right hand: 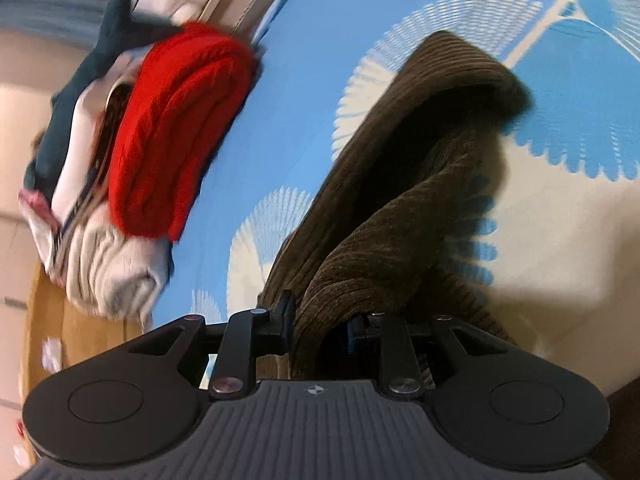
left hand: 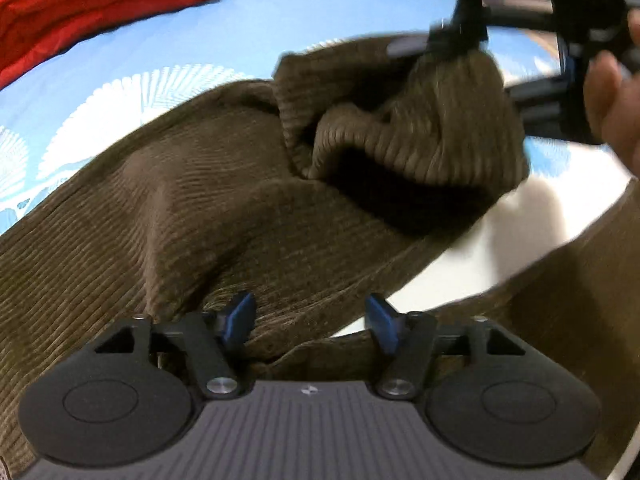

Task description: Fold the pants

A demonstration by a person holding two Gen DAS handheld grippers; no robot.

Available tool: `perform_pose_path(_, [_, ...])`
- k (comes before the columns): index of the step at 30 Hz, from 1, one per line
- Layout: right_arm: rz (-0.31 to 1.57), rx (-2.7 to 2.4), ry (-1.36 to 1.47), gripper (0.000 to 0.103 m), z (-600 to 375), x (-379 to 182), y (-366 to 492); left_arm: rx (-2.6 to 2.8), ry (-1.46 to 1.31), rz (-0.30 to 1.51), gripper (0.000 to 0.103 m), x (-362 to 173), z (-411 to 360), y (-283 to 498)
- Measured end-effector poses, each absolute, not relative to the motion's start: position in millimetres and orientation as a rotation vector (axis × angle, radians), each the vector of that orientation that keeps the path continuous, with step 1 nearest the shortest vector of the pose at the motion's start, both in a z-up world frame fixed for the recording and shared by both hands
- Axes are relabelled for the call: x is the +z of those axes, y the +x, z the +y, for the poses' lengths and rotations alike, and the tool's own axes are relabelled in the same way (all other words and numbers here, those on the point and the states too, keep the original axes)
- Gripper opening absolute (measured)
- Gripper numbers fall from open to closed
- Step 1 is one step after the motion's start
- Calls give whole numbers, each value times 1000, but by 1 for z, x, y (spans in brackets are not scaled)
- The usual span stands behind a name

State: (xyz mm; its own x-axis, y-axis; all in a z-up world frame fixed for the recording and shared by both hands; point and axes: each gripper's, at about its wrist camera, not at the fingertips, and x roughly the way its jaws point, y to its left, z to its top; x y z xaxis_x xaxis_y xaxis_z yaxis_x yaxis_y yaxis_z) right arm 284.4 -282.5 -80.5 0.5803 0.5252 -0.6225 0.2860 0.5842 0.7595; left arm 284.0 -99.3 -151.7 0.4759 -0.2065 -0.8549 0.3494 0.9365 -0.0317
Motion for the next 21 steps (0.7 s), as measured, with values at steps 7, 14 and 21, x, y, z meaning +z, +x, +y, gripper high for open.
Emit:
perform_pose_path(7, [888,64,1119,27,-317,-89,286,-305,216,1046,12,-151,-107,285])
perform_pose_path(14, [616,-46,1227,8,-381,-79,277,-287,231,1060,12,-152,-99,285])
perform_pose_path(21, [246,-375,599,8,-359,5,230,-286,240,1072,12,-153,-94,291])
